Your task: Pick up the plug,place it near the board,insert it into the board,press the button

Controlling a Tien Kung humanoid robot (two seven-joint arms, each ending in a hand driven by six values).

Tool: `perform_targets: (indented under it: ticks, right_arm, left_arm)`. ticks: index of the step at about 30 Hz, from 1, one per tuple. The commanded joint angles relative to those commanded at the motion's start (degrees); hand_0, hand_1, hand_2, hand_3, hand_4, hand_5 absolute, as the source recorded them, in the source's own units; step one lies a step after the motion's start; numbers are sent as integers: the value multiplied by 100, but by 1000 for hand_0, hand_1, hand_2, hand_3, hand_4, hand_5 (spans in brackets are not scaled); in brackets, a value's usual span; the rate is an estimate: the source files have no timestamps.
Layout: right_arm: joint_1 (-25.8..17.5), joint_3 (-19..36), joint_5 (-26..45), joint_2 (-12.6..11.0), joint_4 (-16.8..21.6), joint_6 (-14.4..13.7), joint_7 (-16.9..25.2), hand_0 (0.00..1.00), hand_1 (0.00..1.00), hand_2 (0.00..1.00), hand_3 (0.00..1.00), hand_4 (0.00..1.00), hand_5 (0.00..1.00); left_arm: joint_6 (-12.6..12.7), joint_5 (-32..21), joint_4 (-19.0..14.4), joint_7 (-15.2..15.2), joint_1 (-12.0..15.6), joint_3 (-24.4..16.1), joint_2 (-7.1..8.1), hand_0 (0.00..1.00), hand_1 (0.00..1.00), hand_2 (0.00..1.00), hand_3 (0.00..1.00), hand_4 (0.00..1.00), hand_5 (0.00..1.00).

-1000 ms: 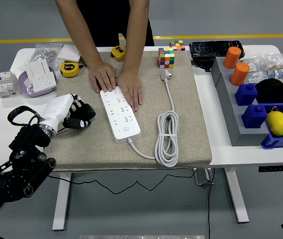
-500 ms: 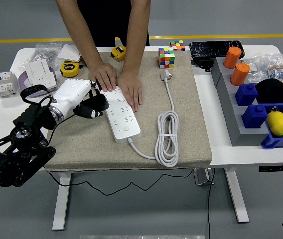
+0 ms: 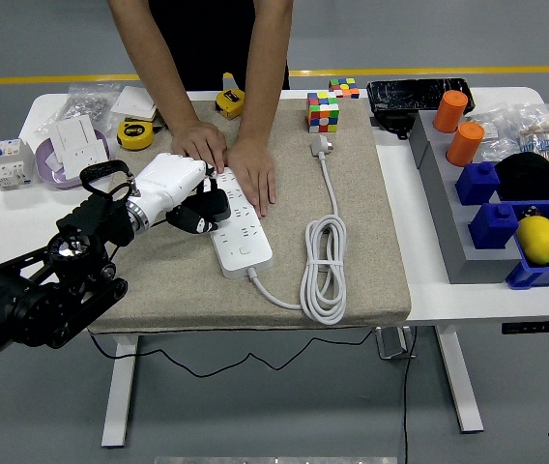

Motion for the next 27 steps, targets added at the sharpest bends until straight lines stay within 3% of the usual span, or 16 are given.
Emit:
perform_targets:
  ticks: [7,27]
  right_arm:
    - [3,33,-25,-8,0,-3,-9,998,874,821,858,998,901]
    - [28,33,-16,-21,0,-21,-4,998,874,818,857,998,903]
  left_arm:
    - [-72,-28,133,10,-27,68,9,330,269,264,355,602,158]
    - [-269,-45,122,38,-114,274,45,329,276,267,358,607,150]
